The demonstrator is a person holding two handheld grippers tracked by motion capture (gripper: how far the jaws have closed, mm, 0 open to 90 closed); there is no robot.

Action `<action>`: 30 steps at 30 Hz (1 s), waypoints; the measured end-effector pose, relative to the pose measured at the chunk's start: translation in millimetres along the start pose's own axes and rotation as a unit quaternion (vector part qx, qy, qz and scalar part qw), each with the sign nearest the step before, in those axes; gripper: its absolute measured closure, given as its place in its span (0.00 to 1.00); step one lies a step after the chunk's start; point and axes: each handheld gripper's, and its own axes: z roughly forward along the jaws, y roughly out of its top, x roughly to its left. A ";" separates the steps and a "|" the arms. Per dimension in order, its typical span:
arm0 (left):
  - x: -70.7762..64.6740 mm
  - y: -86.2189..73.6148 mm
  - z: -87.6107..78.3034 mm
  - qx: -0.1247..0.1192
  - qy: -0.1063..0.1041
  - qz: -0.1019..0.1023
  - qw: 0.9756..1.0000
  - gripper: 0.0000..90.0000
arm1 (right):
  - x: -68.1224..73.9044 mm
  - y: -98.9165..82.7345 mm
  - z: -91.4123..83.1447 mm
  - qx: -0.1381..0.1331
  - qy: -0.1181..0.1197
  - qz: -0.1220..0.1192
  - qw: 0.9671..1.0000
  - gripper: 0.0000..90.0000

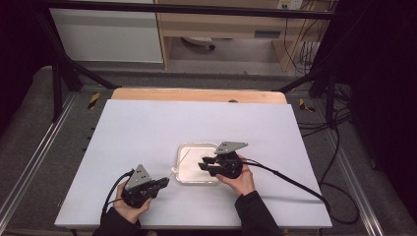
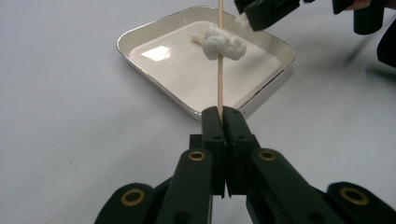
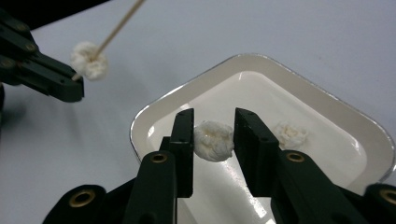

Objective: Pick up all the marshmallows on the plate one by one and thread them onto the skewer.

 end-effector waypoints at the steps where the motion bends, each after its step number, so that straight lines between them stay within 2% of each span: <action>1: -0.1 0.0 0.0 0.000 0.000 0.000 1.000 0.98 | -1.1 1.2 -3.3 -0.006 0.002 0.004 1.000 0.77; 9: -0.9 0.2 -0.2 -0.002 -0.001 0.001 1.000 0.98 | -5.2 12.8 -30.2 -0.057 0.015 0.032 0.998 0.77; 12: -1.8 0.4 -0.3 -0.005 -0.004 0.003 1.000 0.98 | -4.6 17.9 -37.5 -0.081 0.030 0.045 0.995 0.78; 15: -2.7 0.6 -0.4 -0.007 -0.005 0.004 1.000 0.98 | -4.5 22.2 -42.4 -0.107 0.046 0.061 0.991 0.78; 17: -3.1 0.6 -0.3 -0.007 -0.006 0.005 1.000 0.98 | -4.7 24.3 -43.6 -0.121 0.059 0.071 0.988 0.78; 21: -3.9 0.9 -0.5 -0.008 -0.007 0.009 1.000 0.98 | -6.4 27.5 -41.4 -0.130 0.067 0.081 0.986 0.78; 27: -5.2 1.2 -0.8 -0.011 -0.012 0.013 1.000 0.98 | -11.8 32.1 -37.2 -0.146 0.084 0.108 0.980 0.78; 30: -5.9 1.4 -1.0 -0.013 -0.013 0.014 1.000 0.98 | -13.1 34.0 -34.3 -0.150 0.091 0.115 0.978 0.78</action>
